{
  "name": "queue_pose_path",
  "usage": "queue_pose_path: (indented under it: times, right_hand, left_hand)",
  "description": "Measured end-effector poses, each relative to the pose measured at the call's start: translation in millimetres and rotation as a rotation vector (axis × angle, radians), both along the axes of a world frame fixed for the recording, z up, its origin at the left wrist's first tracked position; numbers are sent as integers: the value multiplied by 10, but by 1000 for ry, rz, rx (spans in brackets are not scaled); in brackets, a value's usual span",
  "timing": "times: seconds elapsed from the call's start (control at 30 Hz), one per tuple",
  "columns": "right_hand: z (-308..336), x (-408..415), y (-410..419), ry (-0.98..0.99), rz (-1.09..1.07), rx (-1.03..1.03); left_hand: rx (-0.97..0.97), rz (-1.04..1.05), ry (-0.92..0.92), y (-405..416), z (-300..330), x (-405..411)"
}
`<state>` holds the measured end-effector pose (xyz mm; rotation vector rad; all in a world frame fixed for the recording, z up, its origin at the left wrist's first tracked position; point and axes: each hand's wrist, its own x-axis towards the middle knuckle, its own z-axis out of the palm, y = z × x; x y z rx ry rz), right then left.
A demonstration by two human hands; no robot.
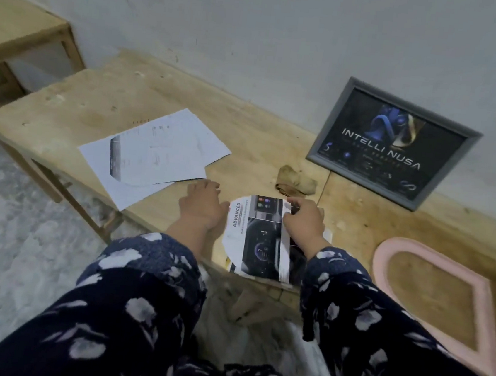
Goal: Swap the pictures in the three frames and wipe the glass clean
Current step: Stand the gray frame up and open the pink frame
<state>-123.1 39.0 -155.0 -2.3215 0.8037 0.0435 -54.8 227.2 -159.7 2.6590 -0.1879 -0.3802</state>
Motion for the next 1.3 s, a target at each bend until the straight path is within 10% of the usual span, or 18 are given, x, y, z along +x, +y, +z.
queue_pose_path:
  times: [0.67,1.3]
  right_hand:
    - [-208,-1053,-318,181,-120,-47]
    - [203,-1497,-961,-256,-419,102]
  left_hand:
    - [-54,120,89,-382,-114,-1128]
    - [-438,-97,-204,-1259,232,-1046]
